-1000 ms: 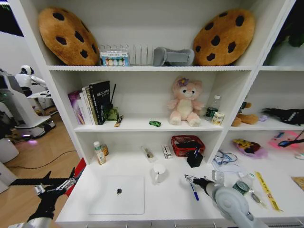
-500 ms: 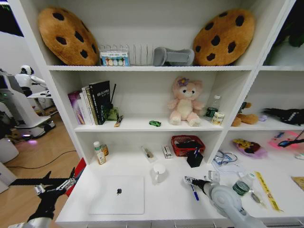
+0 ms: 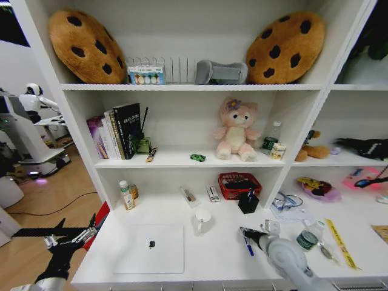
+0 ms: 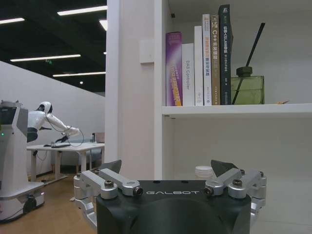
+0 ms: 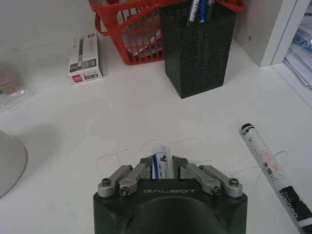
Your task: Organize the objects on the table.
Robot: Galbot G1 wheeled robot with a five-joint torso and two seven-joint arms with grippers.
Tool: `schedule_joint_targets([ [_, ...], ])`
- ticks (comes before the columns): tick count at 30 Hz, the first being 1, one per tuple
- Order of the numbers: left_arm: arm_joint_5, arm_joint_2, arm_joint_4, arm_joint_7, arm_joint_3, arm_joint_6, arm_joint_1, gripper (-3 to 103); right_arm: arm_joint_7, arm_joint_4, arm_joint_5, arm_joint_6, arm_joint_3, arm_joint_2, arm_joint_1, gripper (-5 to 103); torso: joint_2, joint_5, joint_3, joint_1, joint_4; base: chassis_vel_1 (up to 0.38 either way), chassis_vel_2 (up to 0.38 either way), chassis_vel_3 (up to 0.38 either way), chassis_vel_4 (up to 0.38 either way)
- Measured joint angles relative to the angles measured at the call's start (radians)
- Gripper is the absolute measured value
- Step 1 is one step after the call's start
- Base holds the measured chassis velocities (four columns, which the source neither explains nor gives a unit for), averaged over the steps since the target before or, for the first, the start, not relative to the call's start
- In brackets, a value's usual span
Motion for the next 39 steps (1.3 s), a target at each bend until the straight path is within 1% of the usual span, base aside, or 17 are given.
schedule_joint_targets([
  [1,0.0,0.0,0.0,0.0,0.0,0.0,0.0,100,0.0,0.0,0.0,0.0,0.0,0.0,0.0,27,0.0,0.0,0.0,0.0,0.0,0.0,0.0,0.0,0.0],
  [3,0.0,0.0,0.0,0.0,0.0,0.0,0.0,100,0.002,0.007,0.001,0.0,0.001,0.003,-0.005,16,0.0,0.0,0.0,0.0,0.0,0.0,0.0,0.0,0.0],
  [5,0.0,0.0,0.0,0.0,0.0,0.0,0.0,100,0.003,0.009,0.0,0.0,0.001,0.004,-0.007,13,0.0,0.0,0.0,0.0,-0.0001,0.0,0.0,0.0,0.0],
  [12,0.0,0.0,0.0,0.0,0.0,0.0,0.0,100,0.001,0.017,-0.01,0.0,0.012,0.002,-0.014,11,0.0,-0.0001,0.0,0.0,-0.0001,0.0,0.0,0.0,0.0],
  [18,0.0,0.0,0.0,0.0,0.0,0.0,0.0,100,-0.051,0.05,-0.1,0.021,0.039,-0.008,-0.007,11,0.0,-0.0001,0.0,0.0,-0.0001,0.0,0.0,0.0,0.0],
  [20,0.0,0.0,0.0,0.0,0.0,0.0,0.0,100,-0.091,0.052,-0.183,0.08,0.046,-0.013,0.004,11,0.0,-0.0003,0.0,0.0,-0.0001,0.0,0.0,0.0,0.0],
  [21,0.0,0.0,0.0,0.0,0.0,0.0,0.0,100,-0.091,0.052,-0.183,0.08,0.046,-0.013,0.004,11,0.0,-0.0003,0.0,0.0,-0.0001,0.0,0.0,0.0,0.0],
  [23,0.0,0.0,0.0,0.0,0.0,0.0,0.0,100,-0.136,0.034,-0.286,0.167,0.049,-0.019,0.029,11,0.0,-0.0002,0.0,0.0,-0.0001,0.0,0.0,0.0,0.0],
  [24,0.0,0.0,0.0,0.0,0.0,0.0,0.0,100,-0.136,0.034,-0.286,0.167,0.049,-0.019,0.029,11,0.0,-0.0002,0.0,0.0,-0.0001,0.0,0.0,0.0,0.0],
  [26,0.0,0.0,0.0,0.0,0.0,0.0,0.0,100,-0.184,-0.004,-0.401,0.28,0.047,-0.026,0.07,11,0.0,-0.0001,0.0,0.0,-0.0001,0.0,0.0,0.0,0.0],
  [27,0.0,0.0,0.0,0.0,0.0,0.0,0.0,100,-0.184,-0.004,-0.401,0.28,0.047,-0.026,0.07,11,0.0,-0.0001,0.0,0.0,-0.0001,0.0,0.0,0.0,0.0],
  [28,0.0,0.0,0.0,0.0,0.0,0.0,0.0,100,-0.215,-0.033,-0.472,0.355,0.041,-0.033,0.099,11,0.0,-0.0001,0.0,0.0,0.0,0.0,0.0,0.0,0.0],
  [29,0.0,0.0,0.0,0.0,0.0,0.0,0.0,100,-0.215,-0.033,-0.472,0.355,0.041,-0.033,0.099,11,0.0,-0.0001,0.0,0.0,0.0,0.0,0.0,0.0,0.0],
  [31,0.0,0.0,0.0,0.0,0.0,0.0,0.0,100,-0.251,-0.079,-0.549,0.449,0.031,-0.044,0.146,11,0.0,0.0,0.0,0.0,0.0001,0.0,0.0,0.0,0.0],
  [32,0.0,0.0,0.0,0.0,0.0,0.0,0.0,100,-0.251,-0.079,-0.549,0.449,0.031,-0.044,0.146,11,0.0,0.0,0.0,0.0,0.0001,0.0,0.0,0.0,0.0],
  [34,0.0,0.0,0.0,0.0,0.0,0.0,0.0,100,-0.277,-0.12,-0.585,0.509,0.021,-0.053,0.189,11,0.0,-0.0002,0.0,0.0,0.0,0.0,0.0,0.0,0.0],
  [39,0.0,0.0,0.0,0.0,0.0,0.0,0.0,100,-0.304,-0.177,-0.606,0.55,0.001,-0.059,0.242,11,0.0,-0.0002,0.0,0.0,-0.0001,0.0,0.0,0.0,0.0],
])
